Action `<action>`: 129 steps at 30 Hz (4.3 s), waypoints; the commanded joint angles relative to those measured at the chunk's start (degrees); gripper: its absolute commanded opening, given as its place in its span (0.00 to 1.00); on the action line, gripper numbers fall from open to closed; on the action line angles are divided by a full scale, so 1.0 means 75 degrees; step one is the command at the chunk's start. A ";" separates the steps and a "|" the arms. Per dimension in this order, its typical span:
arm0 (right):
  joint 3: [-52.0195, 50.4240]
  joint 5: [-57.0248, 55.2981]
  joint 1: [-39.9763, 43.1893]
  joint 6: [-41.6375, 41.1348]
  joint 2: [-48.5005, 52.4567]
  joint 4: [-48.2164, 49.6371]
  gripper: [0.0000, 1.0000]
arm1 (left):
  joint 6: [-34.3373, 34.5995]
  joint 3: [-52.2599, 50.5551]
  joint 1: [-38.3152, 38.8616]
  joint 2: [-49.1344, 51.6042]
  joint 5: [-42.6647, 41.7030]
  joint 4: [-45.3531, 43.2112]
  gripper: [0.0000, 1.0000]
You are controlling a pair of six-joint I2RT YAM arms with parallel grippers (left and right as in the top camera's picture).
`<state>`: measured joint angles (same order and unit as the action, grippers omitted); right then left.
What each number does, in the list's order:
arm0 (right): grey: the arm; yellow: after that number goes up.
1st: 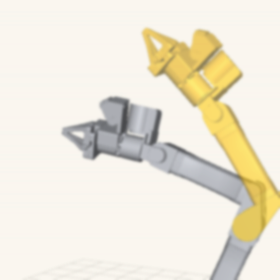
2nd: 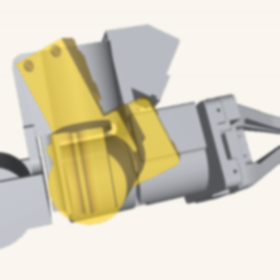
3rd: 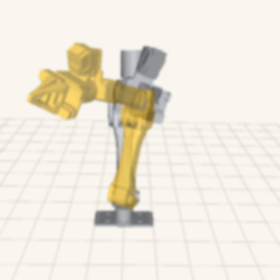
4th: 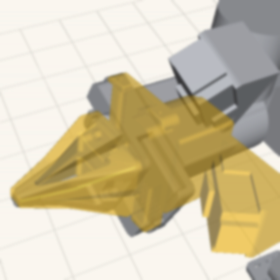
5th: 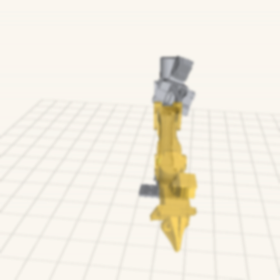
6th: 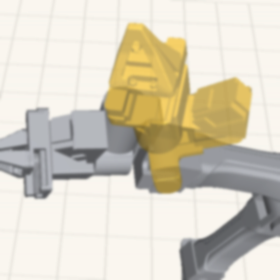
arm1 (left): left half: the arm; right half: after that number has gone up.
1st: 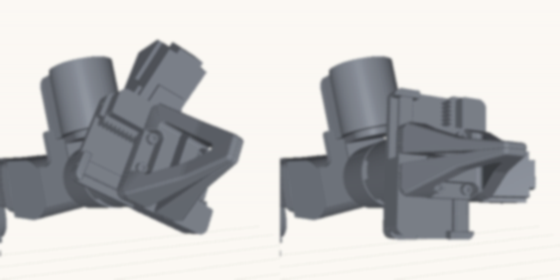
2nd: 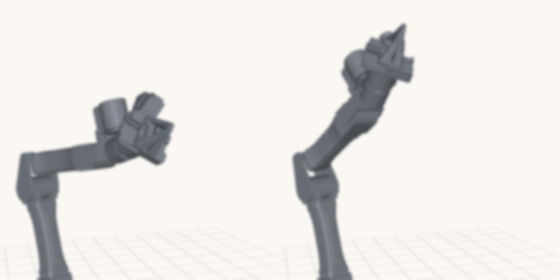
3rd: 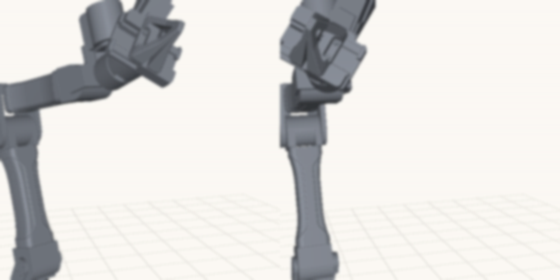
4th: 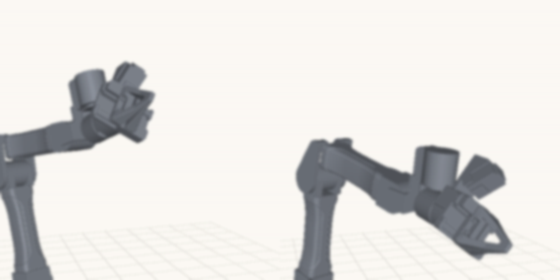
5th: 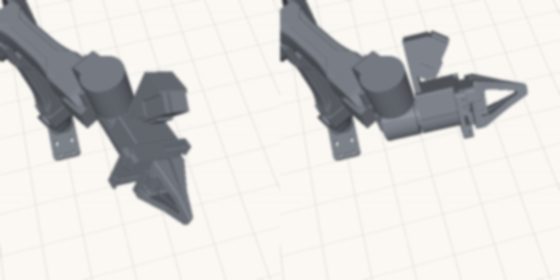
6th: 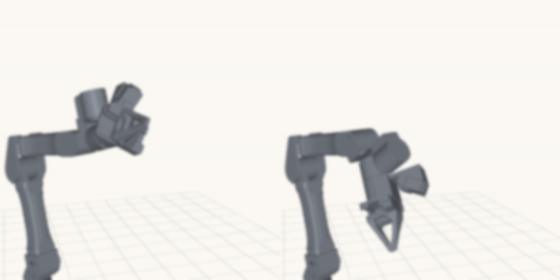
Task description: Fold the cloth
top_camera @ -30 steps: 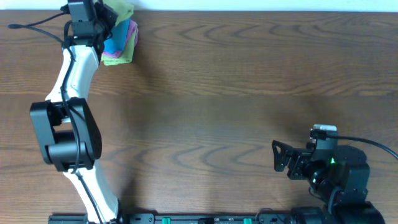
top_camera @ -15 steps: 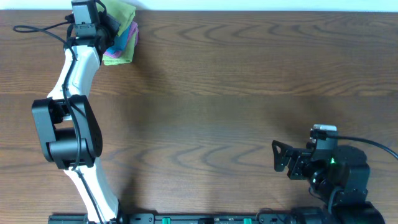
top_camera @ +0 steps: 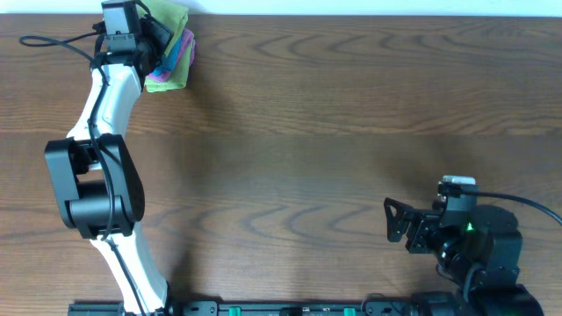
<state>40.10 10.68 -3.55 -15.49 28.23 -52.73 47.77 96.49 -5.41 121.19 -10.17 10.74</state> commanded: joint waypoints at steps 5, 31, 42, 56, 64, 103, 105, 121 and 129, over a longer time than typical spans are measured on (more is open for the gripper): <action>-0.0032 -0.0023 0.0050 -0.0073 -0.0026 -0.0006 0.99 | -0.0323 0.0172 -0.0093 0.0058 -0.0481 0.0254 0.97; -0.0032 -0.0023 0.0050 -0.0073 -0.0026 -0.0006 0.99 | -0.1058 0.0172 -0.0166 -0.0766 -0.0583 0.1349 0.95; -0.0032 -0.0023 0.0050 -0.0073 -0.0026 -0.0006 0.99 | -0.1405 0.0172 -0.0248 -0.1186 -0.0577 0.2130 0.95; -0.0032 -0.0023 0.0050 -0.0073 -0.0026 -0.0006 0.99 | -0.1291 0.0172 -0.0224 -0.1378 -0.0341 0.1297 0.06; -0.0032 -0.0023 0.0050 -0.0073 -0.0026 -0.0006 0.99 | -0.1198 0.0172 -0.0227 -0.0924 0.0009 0.0501 0.06; -0.0032 -0.0023 0.0050 -0.0073 -0.0026 -0.0006 0.99 | -0.1454 0.0181 -0.0236 -0.0082 -0.0300 0.0367 0.13; -0.0032 -0.0023 0.0050 -0.0073 -0.0026 -0.0006 0.99 | -0.1693 0.0230 -0.0233 -0.0192 -0.0752 0.0131 0.25; -0.0032 -0.0023 0.0050 -0.0073 -0.0026 -0.0006 0.99 | -0.4575 0.0274 -0.0233 -0.2535 -0.0781 0.2975 0.95; -0.0032 -0.0023 0.0050 -0.0073 -0.0026 -0.0006 0.99 | -0.4718 0.0274 -0.0233 -0.4042 -0.0764 0.5406 0.95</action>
<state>40.07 10.68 -3.55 -15.49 28.23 -52.73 14.20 97.54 -6.98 94.17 -16.19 49.12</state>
